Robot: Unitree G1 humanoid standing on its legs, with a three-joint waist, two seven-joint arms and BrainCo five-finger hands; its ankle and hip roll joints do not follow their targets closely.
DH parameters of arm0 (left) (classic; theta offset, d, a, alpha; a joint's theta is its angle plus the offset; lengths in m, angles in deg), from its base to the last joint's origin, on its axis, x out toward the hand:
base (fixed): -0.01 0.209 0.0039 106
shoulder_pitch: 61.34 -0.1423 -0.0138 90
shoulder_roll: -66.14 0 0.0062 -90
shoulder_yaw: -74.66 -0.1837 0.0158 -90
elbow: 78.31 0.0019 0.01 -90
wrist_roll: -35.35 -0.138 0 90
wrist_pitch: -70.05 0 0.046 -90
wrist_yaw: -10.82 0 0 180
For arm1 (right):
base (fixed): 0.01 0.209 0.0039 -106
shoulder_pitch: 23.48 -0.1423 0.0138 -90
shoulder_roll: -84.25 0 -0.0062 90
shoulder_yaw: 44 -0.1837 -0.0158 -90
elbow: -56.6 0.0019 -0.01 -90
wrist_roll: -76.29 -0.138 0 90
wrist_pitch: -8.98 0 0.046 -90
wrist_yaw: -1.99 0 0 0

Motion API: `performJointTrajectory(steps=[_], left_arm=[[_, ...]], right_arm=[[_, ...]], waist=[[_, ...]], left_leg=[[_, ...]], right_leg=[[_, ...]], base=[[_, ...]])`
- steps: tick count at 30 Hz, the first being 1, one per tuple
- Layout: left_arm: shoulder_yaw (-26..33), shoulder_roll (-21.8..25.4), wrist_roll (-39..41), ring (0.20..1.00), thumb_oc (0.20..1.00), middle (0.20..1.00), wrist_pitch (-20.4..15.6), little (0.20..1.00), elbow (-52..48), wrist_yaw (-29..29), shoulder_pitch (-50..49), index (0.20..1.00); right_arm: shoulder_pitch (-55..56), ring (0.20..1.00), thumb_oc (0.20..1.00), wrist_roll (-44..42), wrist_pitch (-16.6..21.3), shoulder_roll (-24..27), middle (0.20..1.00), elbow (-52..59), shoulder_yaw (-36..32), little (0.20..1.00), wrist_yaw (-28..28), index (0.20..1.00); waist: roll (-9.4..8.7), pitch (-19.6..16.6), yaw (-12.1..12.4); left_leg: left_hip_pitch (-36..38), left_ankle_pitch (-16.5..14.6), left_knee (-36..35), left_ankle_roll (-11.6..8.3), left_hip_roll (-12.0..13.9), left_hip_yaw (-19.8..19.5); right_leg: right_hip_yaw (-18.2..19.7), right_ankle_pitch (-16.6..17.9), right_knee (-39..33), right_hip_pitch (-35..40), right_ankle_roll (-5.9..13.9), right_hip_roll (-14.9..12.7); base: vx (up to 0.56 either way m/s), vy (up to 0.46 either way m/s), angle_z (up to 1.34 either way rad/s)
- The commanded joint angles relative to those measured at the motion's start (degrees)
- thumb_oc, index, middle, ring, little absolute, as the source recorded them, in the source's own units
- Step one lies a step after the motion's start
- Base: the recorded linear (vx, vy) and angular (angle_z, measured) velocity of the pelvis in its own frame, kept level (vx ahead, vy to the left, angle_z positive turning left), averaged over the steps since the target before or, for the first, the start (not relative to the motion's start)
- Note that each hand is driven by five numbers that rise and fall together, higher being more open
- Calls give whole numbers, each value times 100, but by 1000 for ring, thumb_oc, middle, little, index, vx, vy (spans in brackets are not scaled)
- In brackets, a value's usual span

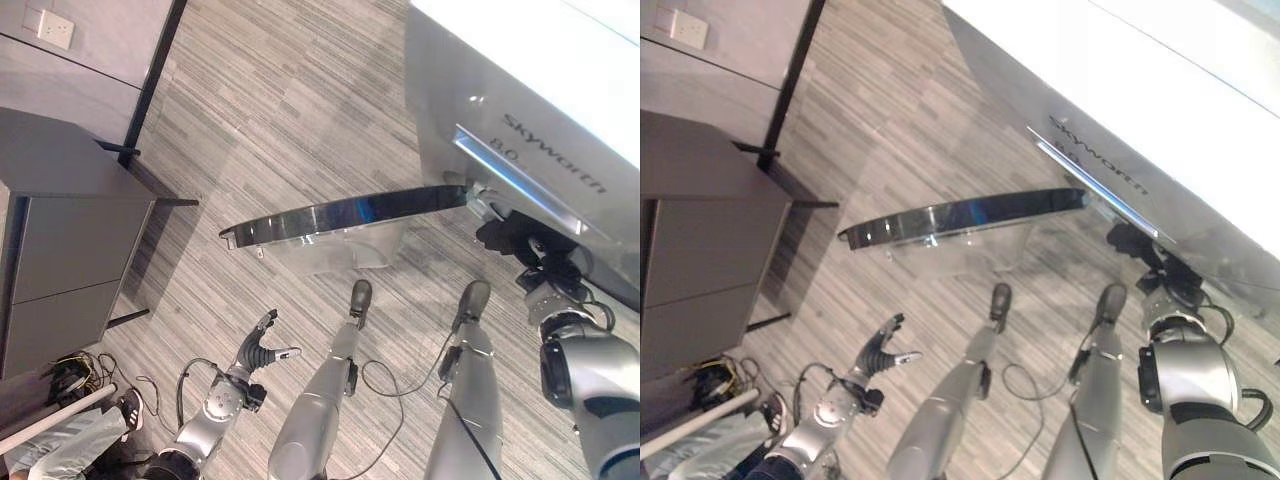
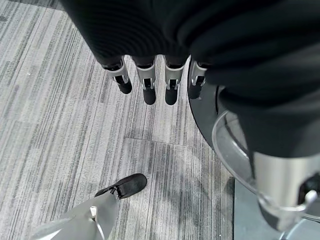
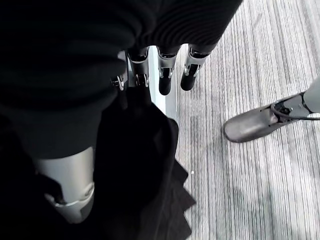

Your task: Grab the laundry basket,head to the washer,open it,put in the laundry and shut it.

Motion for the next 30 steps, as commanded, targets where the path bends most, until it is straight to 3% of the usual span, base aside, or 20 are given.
performJointTrajectory(steps=[1,2,3,10,12,13,15,20,25,28,29,30], left_arm=[[-143,272,129,1000,1000,1000,-70,1000,-115,-54,-98,1000],[-151,284,147,1000,1000,1000,-71,1000,-79,-76,-103,1000],[-133,280,162,1000,1000,1000,-57,1000,-46,-103,-97,1000],[-126,272,150,1000,1000,1000,-38,1000,27,-113,-92,1000],[-105,233,164,1000,1000,1000,-8,1000,150,-147,-42,1000],[-96,191,167,1000,1000,1000,7,1000,277,-180,23,1000],[-167,135,126,1000,1000,1000,33,1000,408,-194,122,1000],[-176,124,102,1000,1000,1000,58,1000,426,-181,153,1000],[-54,127,35,1000,1000,1000,127,1000,719,-174,139,1000],[71,90,-22,1000,1000,1000,178,1000,1100,-199,27,1000],[152,119,-5,1000,1000,1000,188,1000,1177,-226,-56,1000],[151,118,-5,1000,1000,1000,188,1000,1176,-226,-48,1000]], right_arm=[[-908,1000,1000,119,426,496,1000,524,438,1000,246,1000],[-1049,840,840,92,454,518,840,552,463,840,217,840],[-1159,200,200,-35,515,534,200,611,424,200,173,200],[-1159,200,200,-288,624,514,200,775,328,200,180,200],[-1173,200,200,-663,783,286,200,949,209,200,214,200],[-1205,200,200,-661,795,74,200,986,272,200,181,200],[-1260,200,200,-716,797,-224,200,1018,333,200,174,200],[-1234,200,200,-965,887,-238,200,1298,295,200,192,200],[-1166,200,200,-1278,1213,292,200,2241,83,200,61,200],[-1285,200,200,-1063,1670,985,200,3136,-154,200,-409,200],[-1396,200,200,-757,1879,1332,200,3447,-319,200,-808,200],[-1396,200,200,-727,1874,1327,200,3471,-324,200,-842,200]], waist=[[197,-46,220],[194,-42,240],[191,-34,245],[160,-15,234],[112,48,201],[35,36,169],[-55,56,134],[-190,10,51],[-404,-146,-116],[-593,-323,-278],[-628,-385,-315],[-627,-381,-309]], left_leg=[[322,-575,-32,-185,17,2],[346,-583,-32,-166,24,-22],[348,-586,-32,-150,21,-42],[369,-594,-32,-151,10,-72],[341,-496,-32,-177,30,-99],[426,-606,-32,-196,62,-98],[436,-499,-32,-241,123,-84],[596,-487,-32,-329,206,-72],[902,-558,-32,-369,280,19],[1161,-673,-32,-360,332,130],[1249,-729,-32,-349,346,177],[1227,-696,-32,-347,344,180]], right_leg=[[633,-667,429,-23,378,34],[627,-744,557,-56,373,20],[634,-791,653,-88,370,10],[615,-840,717,-83,366,13],[561,-670,671,-102,322,64],[537,-789,609,31,341,102],[430,-570,442,117,293,173],[294,-449,51,509,293,252],[269,-253,-487,1076,285,325],[313,-108,-892,1483,305,366],[342,-67,-1036,1600,315,386],[347,-14,-1063,1587,312,388]], base=[[6,-9,6],[85,-34,7],[6,-31,5],[0,-12,3],[-42,-54,0],[-80,-54,-2],[-30,-64,-4],[7,-51,-3],[24,-6,-2],[70,9,-12],[43,19,-19],[17,19,-24]])
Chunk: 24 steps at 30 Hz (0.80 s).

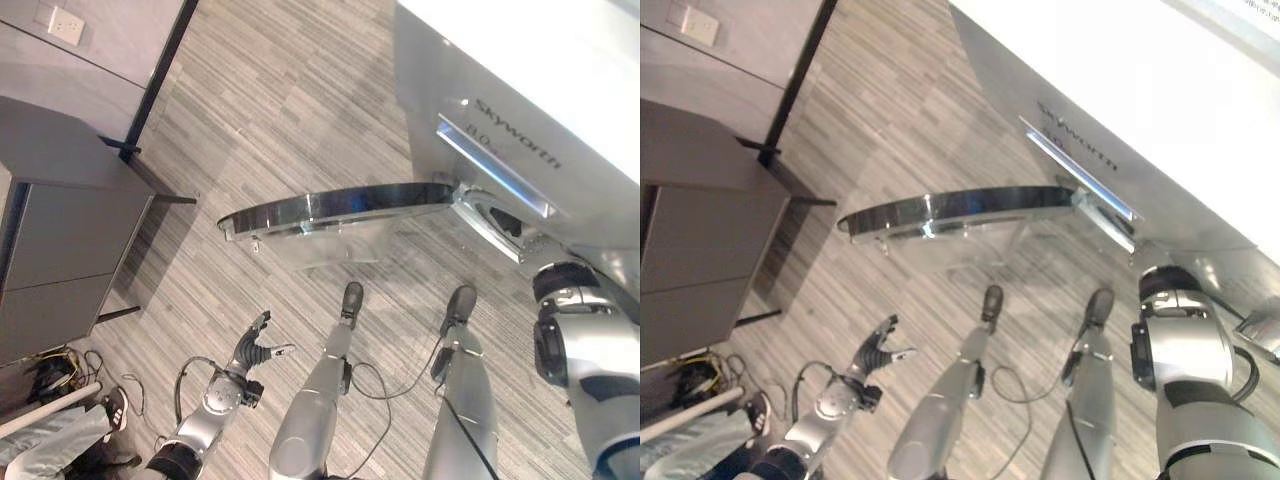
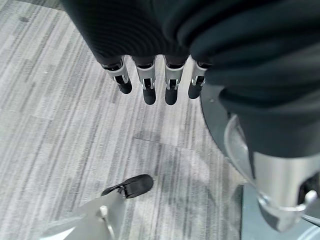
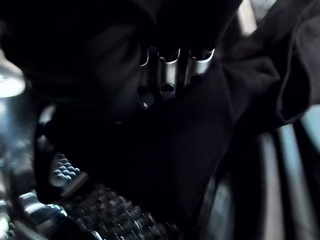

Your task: Grab the laundry basket,head to the washer,open it,put in the laundry and shut it.

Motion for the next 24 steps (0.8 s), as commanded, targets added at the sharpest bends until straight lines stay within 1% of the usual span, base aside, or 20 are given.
performJointTrajectory(steps=[1,2,3,4,5,8,9,10,11,13,14,15,16,17,18,20,21,22,23,24], left_arm=[[82,200,-17,1000,1000,1000,4,1000,510,-180,-325,1000],[119,213,2,1000,1000,1000,2,1000,537,-208,-369,1000],[192,216,-24,1000,1000,1000,2,1000,532,-275,-461,1000],[204,222,-54,1000,1000,1000,-12,1000,517,-313,-499,1000],[191,230,-57,1000,1000,1000,-10,1000,513,-318,-490,1000],[187,236,-56,1000,1000,1000,-10,1000,513,-318,-491,1000],[156,255,-111,1000,1000,1000,-79,1000,442,-386,-527,1000],[23,214,-143,1000,1000,1000,-112,1000,429,-381,-451,1000],[25,213,-143,1000,1000,1000,-114,1000,429,-381,-449,1000],[-49,147,-155,1000,1000,1000,-93,1000,441,-347,-386,1000],[-52,153,-155,1000,1000,1000,-94,1000,441,-347,-386,1000],[-72,133,-162,1000,1000,1000,-78,1000,448,-330,-371,1000],[-112,-14,-189,1000,1000,1000,-27,1000,506,-285,-361,1000],[-111,7,-191,1000,1000,1000,-30,1000,509,-285,-374,1000],[-55,-110,-244,1000,1000,1000,-14,1000,596,-255,-331,1000],[-50,-96,-248,1000,1000,1000,-19,1000,599,-255,-348,1000],[-17,-116,-268,1000,1000,1000,-5,1000,614,-239,-343,1000],[20,-142,-299,1000,1000,1000,4,1000,611,-225,-341,1000],[152,-168,-362,1000,1000,1000,47,1000,639,-197,-371,1000],[152,-168,-362,1000,1000,1000,47,1000,639,-197,-371,1000]], right_arm=[[-859,200,200,198,796,1443,200,1282,-86,200,-598,200],[-932,200,200,450,883,1661,200,1372,-184,200,-881,200],[-879,200,200,1064,891,2002,200,1621,-443,200,-1485,200],[-863,200,200,1220,934,2156,200,1683,-612,200,-1737,200],[-831,200,200,1265,919,2148,200,1729,-646,200,-1786,200],[-811,200,200,1275,914,2142,200,1745,-662,200,-1796,200],[-778,200,200,1505,803,2341,200,1468,-781,200,-2161,200],[-726,1000,1000,1110,497,2158,1000,597,-640,1000,-1798,1000],[-748,1000,1000,1076,506,2175,1000,559,-625,1000,-1757,1000],[-603,1000,1000,467,490,1836,1000,27,-768,1000,-1409,1000],[-598,1000,1000,451,497,1841,1000,13,-775,1000,-1386,1000],[-502,1000,1000,262,493,1668,1000,-148,-869,1000,-1319,1000],[-72,1000,1000,-104,641,947,1000,-56,-1101,1000,-1121,1000],[-9,1000,1000,-100,650,908,1000,-5,-1141,1000,-1125,1000],[542,1000,1000,-322,775,226,1000,350,-1123,1000,-642,1000],[589,1000,1000,-321,782,191,1000,390,-1141,1000,-639,1000],[732,1000,1000,-373,810,43,1000,464,-1115,1000,-481,1000],[982,1000,1000,-475,813,-237,1000,628,-1068,1000,-238,1000],[1504,1000,1000,-550,848,-619,1000,1046,-985,1000,143,1000],[1504,1000,1000,-550,848,-619,1000,1046,-985,1000,143,1000]], waist=[[-472,-618,-268],[-482,-651,-281],[-443,-684,-304],[-403,-703,-317],[-409,-712,-305],[-417,-729,-296],[-320,-736,-315],[-239,-733,-293],[-239,-733,-294],[-171,-721,-300],[-177,-733,-296],[-137,-726,-295],[-22,-699,-294],[-40,-713,-300],[-21,-683,-309],[-35,-694,-322],[-40,-693,-319],[-48,-677,-333],[-111,-671,-398],[-111,-671,-398]], left_leg=[[708,-688,9,-217,-2,184],[742,-713,9,-206,-3,201],[758,-720,9,-191,-8,203],[770,-747,9,-192,-15,201],[732,-704,9,-191,-22,195],[717,-701,9,-191,-23,197],[696,-715,9,-209,-66,188],[611,-669,9,-229,-109,230],[585,-633,9,-229,-112,230],[540,-617,9,-240,-126,257],[524,-606,9,-240,-128,255],[520,-612,9,-240,-133,263],[550,-647,9,-227,-139,279],[518,-599,9,-228,-143,267],[601,-654,9,-216,-126,278],[575,-608,9,-216,-131,269],[610,-650,9,-214,-125,277],[641,-660,9,-210,-117,285],[705,-673,9,-206,-104,311],[705,-673,9,-206,-104,311]], right_leg=[[496,-314,-476,811,504,-7],[505,-315,-516,857,510,-7],[540,-317,-518,846,516,-19],[555,-368,-501,841,524,-33],[556,-316,-511,809,520,-38],[558,-311,-515,794,520,-38],[605,-360,-512,772,529,-75],[633,-316,-576,725,535,-106],[636,-269,-587,702,530,-107],[625,-244,-643,689,518,-109],[623,-227,-657,680,517,-111],[623,-232,-661,688,518,-113],[613,-267,-691,745,518,-110],[606,-200,-717,729,512,-111],[588,-252,-714,829,506,-95],[583,-191,-738,817,501,-98],[583,-236,-729,852,503,-92],[582,-244,-718,880,498,-85],[578,-227,-724,947,495,-75],[578,-227,-724,947,495,-75]], base=[[-5,2,-14],[28,3,-9],[52,7,-3],[13,12,-5],[-1,8,-4],[0,0,0],[26,61,2],[6,62,2],[-17,40,0],[-8,1,-2],[0,0,0],[42,14,1],[0,0,0],[43,2,0],[0,0,0],[-1,-1,-2],[0,0,0],[0,0,0],[0,0,0],[2,-18,-3]])
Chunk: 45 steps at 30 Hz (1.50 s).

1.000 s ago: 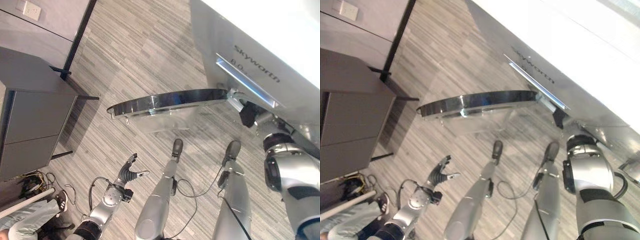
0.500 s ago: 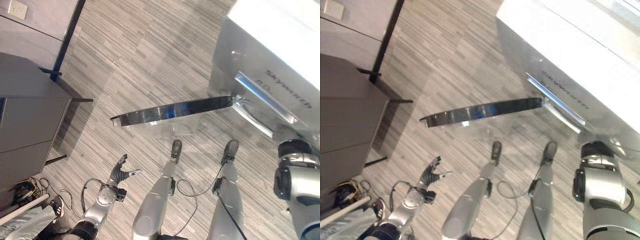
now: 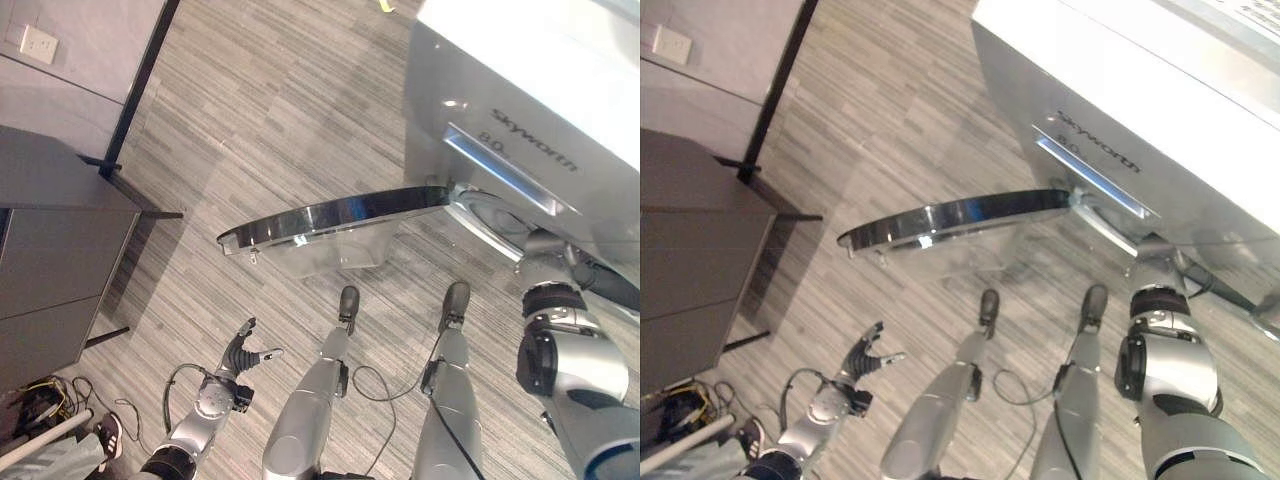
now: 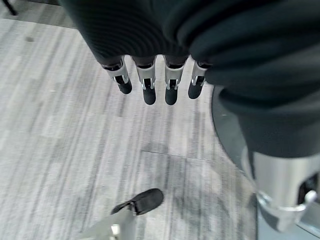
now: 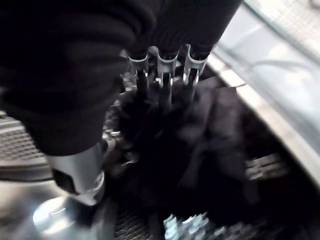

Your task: Grab the laundry basket,head to the washer,open it,put in the laundry and shut it.

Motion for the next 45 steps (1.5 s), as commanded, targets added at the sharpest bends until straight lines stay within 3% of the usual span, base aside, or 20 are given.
performJointTrajectory(steps=[1,5,8,15,18,24,32,38,39,40,41,43,45], left_arm=[[42,-227,-313,1000,1000,1000,65,1000,448,-11,-316,1000],[169,-306,-428,1000,1000,1000,121,1000,673,18,-443,1000],[327,-423,-526,1000,1000,1000,210,1000,1006,122,-616,1000],[383,-483,-567,1000,1000,1000,218,1000,1217,124,-641,1000],[703,-691,-973,1000,1000,1000,276,1000,2619,98,-609,1000],[954,-724,-1382,1000,1000,1000,366,1000,3612,-131,-395,1000],[1445,-583,-1563,1000,1000,1000,526,1000,4105,-63,-501,1000],[1722,-553,-1494,1000,1000,1000,567,1000,4061,-43,-520,1000],[1775,-595,-1473,1000,1000,1000,559,1000,3954,-23,-552,1000],[1770,-597,-1474,1000,1000,1000,560,1000,3951,-23,-555,1000],[1782,-664,-1485,1000,1000,1000,545,1000,3843,-16,-570,1000],[1756,-698,-1495,1000,1000,1000,532,1000,3820,-15,-566,1000],[1766,-788,-1501,1000,1000,1000,525,1000,3838,-23,-541,1000]], right_arm=[[1311,1000,1000,-243,363,-279,1000,744,251,1000,901,1000],[2242,1000,1000,-390,393,-757,1000,1525,229,1000,1306,1000],[3309,1000,1000,-321,83,-1084,1000,1714,343,1000,1645,1000],[3565,1000,1000,-204,-49,-1128,1000,1614,430,1000,1700,1000],[4860,1000,1000,1623,-1314,-1263,1000,127,1413,1000,2075,1000],[5089,1000,1000,2542,-1522,-1414,1000,-529,1702,1000,2069,1000],[5567,1000,1000,2254,-1575,-1588,1000,-514,1183,1000,2009,1000],[5913,1000,1000,2038,-1344,-1219,1000,224,-30,1000,1295,1000],[6015,1000,1000,2243,-1218,-1031,1000,839,-467,1000,838,1000],[6029,1000,1000,2257,-1231,-1040,1000,865,-473,1000,822,1000],[6117,1000,1000,2784,-1118,-870,1000,1631,-878,1000,260,1000],[6095,1000,1000,2916,-1049,-780,1000,1703,-1072,1000,51,1000],[5999,1000,1000,3470,-953,-502,1000,2154,-1644,1000,-731,1000]], waist=[[4,-857,13],[-142,-940,-124],[-343,-1089,-325],[-395,-1111,-392],[-776,-1485,-591],[-990,-1831,-582],[-1151,-2161,-670],[-1132,-2223,-1005],[-1094,-2234,-1088],[-1092,-2235,-1079],[-1061,-2237,-1131],[-1054,-2252,-1140],[-1034,-2315,-1192]], left_leg=[[419,-664,17,-377,264,103],[621,-702,17,-348,287,138],[1045,-809,17,-312,326,190],[1212,-839,17,-303,340,215],[2177,-972,17,-164,396,251],[2683,-1091,17,-11,365,255],[3191,-1308,17,124,279,451],[3353,-1460,17,205,171,657],[3378,-1498,17,235,150,720],[3381,-1501,17,236,152,725],[3433,-1535,17,264,136,756],[3442,-1542,17,275,131,754],[3464,-1575,17,288,138,763]], right_leg=[[270,-1054,844,32,123,102],[224,-984,694,336,121,104],[196,-920,497,855,137,114],[179,-893,402,1068,144,121],[102,-904,163,2144,141,182],[62,-917,141,2603,145,212],[234,-830,60,2979,254,148],[451,-738,165,2923,359,67],[520,-715,190,2891,384,51],[525,-716,192,2890,385,53],[547,-701,203,2915,397,34],[550,-698,197,2928,397,26],[564,-707,144,2957,399,13]], base=[[-5,-4,-6],[37,1,-6],[70,37,-10],[22,12,-6],[147,39,-4],[44,16,-15],[23,51,-18],[-15,72,-9],[0,41,-29],[7,70,-36],[7,31,-27],[9,23,-24],[8,6,-4]])
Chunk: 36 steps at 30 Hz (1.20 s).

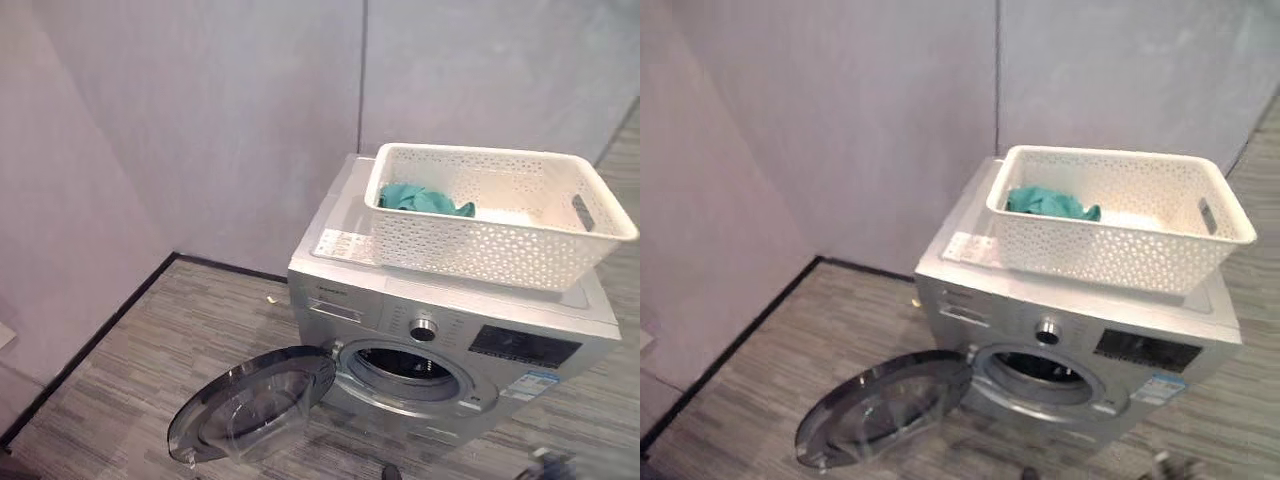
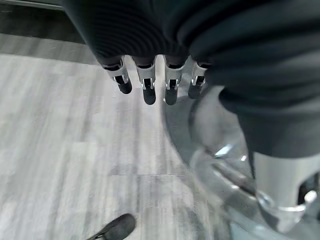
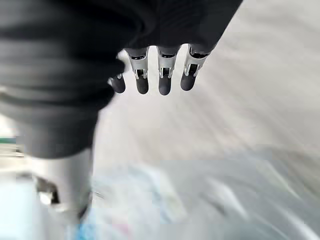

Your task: Grab the laundry basket,head to the washer,open it,put in the laundry and shut it.

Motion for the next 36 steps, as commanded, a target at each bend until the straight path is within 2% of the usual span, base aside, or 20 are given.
performJointTrajectory(steps=[1,3,5,6,11,12,16,17,18,23,24,25,26,27,29,31,32,34,35,36], left_arm=[[202,37,-39,1000,1000,1000,-83,1000,309,-43,311,1000],[224,-55,-51,1000,1000,1000,-55,1000,339,-32,333,1000],[245,-83,-66,1000,1000,1000,-44,1000,347,-25,342,1000],[229,-136,-123,1000,1000,1000,-47,1000,341,-14,347,1000],[131,-220,-307,1000,1000,1000,-40,1000,358,-25,349,1000],[77,-236,-424,1000,1000,1000,-46,1000,399,-45,356,1000],[33,-240,-586,1000,1000,1000,-70,1000,437,-67,401,1000],[-7,-160,-749,1000,1000,1000,-91,1000,419,-56,410,1000],[-1,-170,-753,1000,1000,1000,-90,1000,418,-57,419,1000],[-93,-71,-867,1000,1000,1000,-120,1000,358,-15,464,1000],[-136,-21,-898,1000,1000,1000,-135,1000,343,18,452,1000],[-249,54,-952,1000,1000,1000,-154,1000,308,107,455,1000],[-242,36,-950,1000,1000,1000,-154,1000,306,111,458,1000],[-325,92,-932,1000,1000,1000,-164,1000,288,225,474,1000],[-404,174,-823,1000,1000,1000,-169,1000,254,310,457,1000],[-461,197,-575,1000,1000,1000,-146,1000,225,454,432,1000],[-522,240,-520,1000,1000,1000,-135,1000,230,558,432,1000],[-609,264,-411,1000,1000,1000,-138,1000,236,687,411,1000],[-669,260,-368,1000,1000,1000,-133,1000,256,721,397,1000],[-637,241,-365,1000,1000,1000,-134,1000,257,722,386,1000]], right_arm=[[-346,1000,1000,677,391,321,1000,352,-545,1000,-935,1000],[-402,1000,1000,1270,408,491,1000,1125,-941,1000,-1637,1000],[-363,1000,1000,1595,323,505,1000,1429,-1064,1000,-1828,1000],[-416,1000,1000,2195,272,658,1000,1927,-1143,1000,-2143,1000],[-535,1000,1000,3175,41,821,1000,3006,-1379,1000,-2508,1000],[-602,1000,1000,3689,12,869,1000,3664,-1428,1000,-2516,1000],[-766,1000,1000,4203,-60,997,1000,4441,-1381,1000,-2325,1000],[-971,1000,1000,4763,-144,1501,1000,5018,-1394,1000,-2145,1000],[-980,1000,1000,4776,-167,1497,1000,5043,-1398,1000,-2131,1000],[-1398,1000,1000,5042,-154,2215,1000,5610,-1421,1000,-1761,1000],[-1493,1000,1000,5104,-157,2499,1000,5701,-1426,1000,-1642,1000],[-1732,1000,1000,5083,-196,3182,1000,5522,-1257,1000,-1373,1000],[-1775,1000,1000,5065,-188,3239,1000,5465,-1228,1000,-1375,1000],[-2088,1000,1000,4876,-178,4076,1000,5016,-783,1000,-857,1000],[-2302,1000,1000,4330,-96,4717,1000,4535,-286,1000,-168,1000],[-3098,1000,1000,3526,-65,5438,1000,3688,674,1000,611,1000],[-3377,1000,1000,3228,-129,5673,1000,3382,1124,1000,1142,1000],[-4219,1000,1000,3141,-228,6023,1000,2723,2271,1000,1722,1000],[-4631,1000,1000,3194,-281,6044,1000,2399,2845,1000,1893,1000],[-4824,1000,1000,3190,-271,6040,1000,2340,3036,1000,1886,1000]], waist=[[150,262,37],[170,186,28],[162,164,30],[151,144,55],[130,88,102],[131,72,138],[83,51,193],[44,40,275],[45,47,273],[-26,12,386],[-59,-12,421],[-116,-15,499],[-97,-11,494],[-155,-2,561],[-246,5,637],[-303,20,680],[-346,28,712],[-388,52,736],[-413,62,757],[-393,59,729]], left_leg=[[82,-478,71,79,-62,-156],[68,-501,71,80,-41,-151],[33,-455,71,77,-42,-155],[28,-447,71,73,-21,-170],[5,-432,71,57,26,-217],[31,-465,71,47,62,-237],[-15,-421,71,41,85,-257],[13,-445,71,32,112,-269],[-3,-419,71,32,104,-269],[-41,-396,71,10,121,-305],[-20,-444,71,0,142,-308],[-28,-429,71,-18,154,-324],[-28,-429,71,-19,152,-322],[-50,-406,71,-35,161,-335],[-65,-374,71,-57,173,-330],[-80,-338,71,-78,172,-309],[-93,-316,71,-92,179,-313],[-104,-296,71,-108,183,-319],[-99,-291,71,-115,192,-319],[-96,-292,71,-115,191,-313]], right_leg=[[-124,-198,569,-84,334,-227],[-108,-196,486,-73,328,-214],[-102,-148,469,-112,316,-212],[-114,-165,449,-98,305,-190],[-150,-193,401,-72,283,-159],[-187,-233,373,-29,275,-133],[-213,-205,323,-40,256,-110],[-244,-237,295,15,246,-77],[-240,-210,290,1,244,-84],[-300,-213,236,48,235,-65],[-325,-258,219,85,243,-53],[-358,-253,203,108,237,-47],[-357,-252,199,110,236,-49],[-373,-236,183,116,228,-51],[-400,-212,175,125,221,-60],[-399,-188,170,114,216,-61],[-415,-178,171,112,213,-61],[-415,-168,166,105,204,-59],[-421,-165,161,109,199,-57],[-414,-164,160,109,199,-57]], base=[[0,0,0],[0,0,0],[-8,-20,0],[46,-33,1],[10,-20,1],[14,-41,3],[-3,-40,3],[0,0,0],[34,-40,-1],[6,-3,1],[-2,-27,6],[30,-25,4],[-25,-34,0],[-31,-24,0],[-39,-25,1],[-35,-13,8],[-33,0,6],[-29,10,5],[-16,8,7],[0,0,0]])
